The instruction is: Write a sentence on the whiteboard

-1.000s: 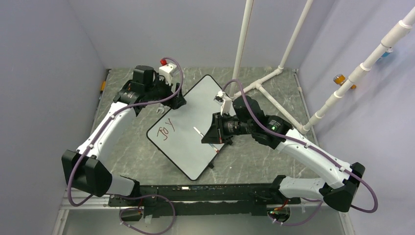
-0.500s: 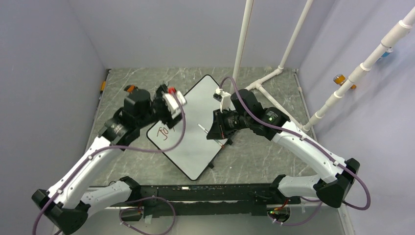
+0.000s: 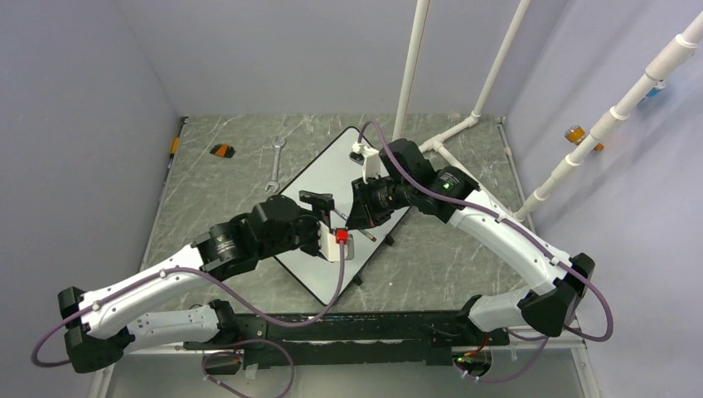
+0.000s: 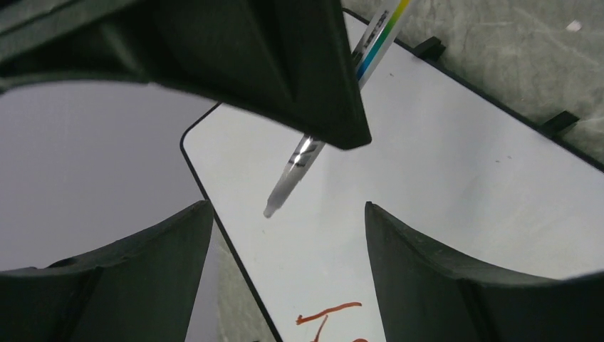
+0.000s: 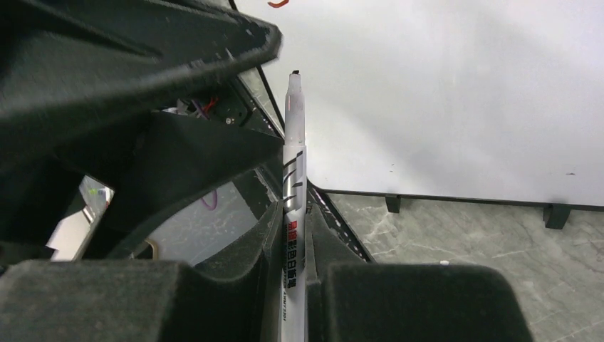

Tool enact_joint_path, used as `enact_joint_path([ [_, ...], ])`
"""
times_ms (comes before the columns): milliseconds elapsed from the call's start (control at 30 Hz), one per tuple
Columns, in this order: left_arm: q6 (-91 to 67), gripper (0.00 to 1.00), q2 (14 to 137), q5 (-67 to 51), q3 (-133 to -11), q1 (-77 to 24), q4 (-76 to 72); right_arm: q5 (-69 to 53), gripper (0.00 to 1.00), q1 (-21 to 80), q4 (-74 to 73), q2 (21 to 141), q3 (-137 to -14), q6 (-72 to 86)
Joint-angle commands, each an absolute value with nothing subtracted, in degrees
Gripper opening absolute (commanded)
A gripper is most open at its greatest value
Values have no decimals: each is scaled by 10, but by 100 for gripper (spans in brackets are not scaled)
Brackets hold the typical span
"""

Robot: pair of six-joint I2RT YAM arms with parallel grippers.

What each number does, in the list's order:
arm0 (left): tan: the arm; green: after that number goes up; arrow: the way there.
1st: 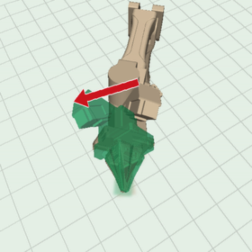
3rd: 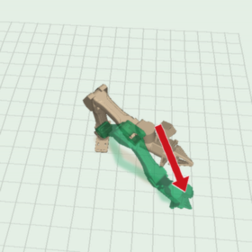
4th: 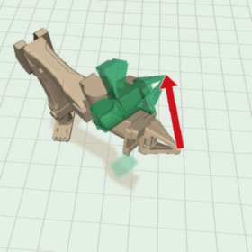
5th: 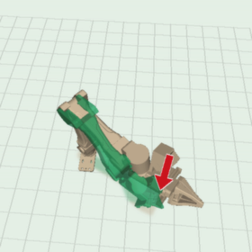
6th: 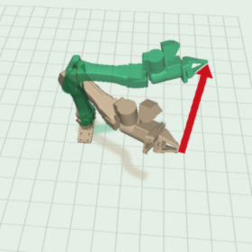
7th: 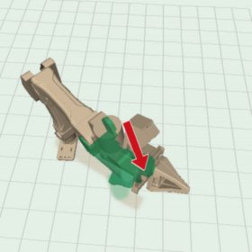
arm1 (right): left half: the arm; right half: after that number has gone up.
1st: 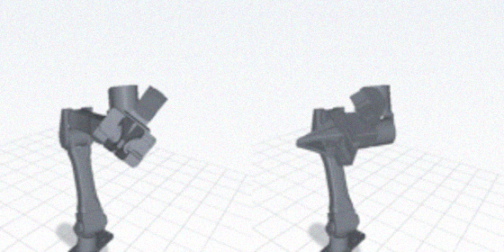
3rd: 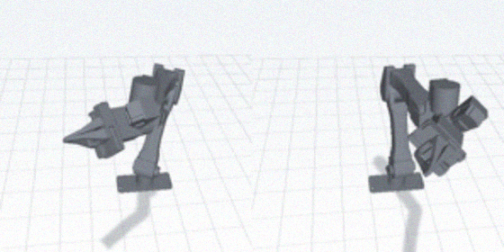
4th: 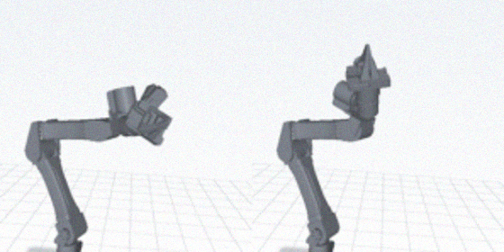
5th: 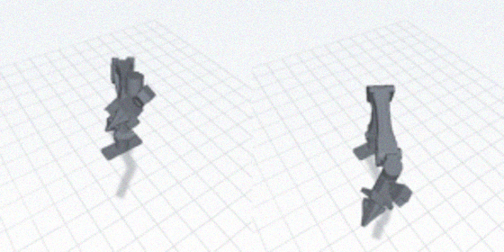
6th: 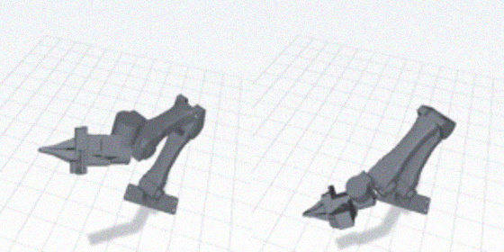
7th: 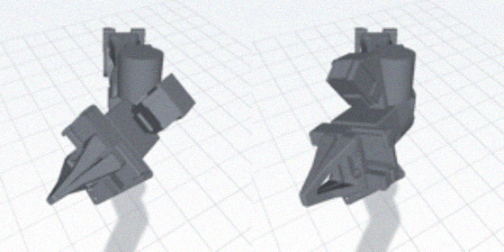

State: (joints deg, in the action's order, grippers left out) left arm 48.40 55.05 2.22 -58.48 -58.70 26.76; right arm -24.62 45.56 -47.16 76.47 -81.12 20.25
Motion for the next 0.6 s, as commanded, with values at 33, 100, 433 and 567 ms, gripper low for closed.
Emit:
enact_joint_path([
  [33, 551, 77, 580, 110, -599, -625, 223, -272, 0, 454, -481, 769, -841, 185],
  [100, 550, 72, 587, 98, -602, -627, 219, -281, 0, 454, -480, 769, -842, 182],
  [433, 508, 0, 593, 45, -610, -629, 209, -313, 0, 454, -457, 761, -846, 174],
  [567, 471, 0, 582, 56, -607, -628, 197, -294, 4, 454, -436, 745, -840, 183],
])
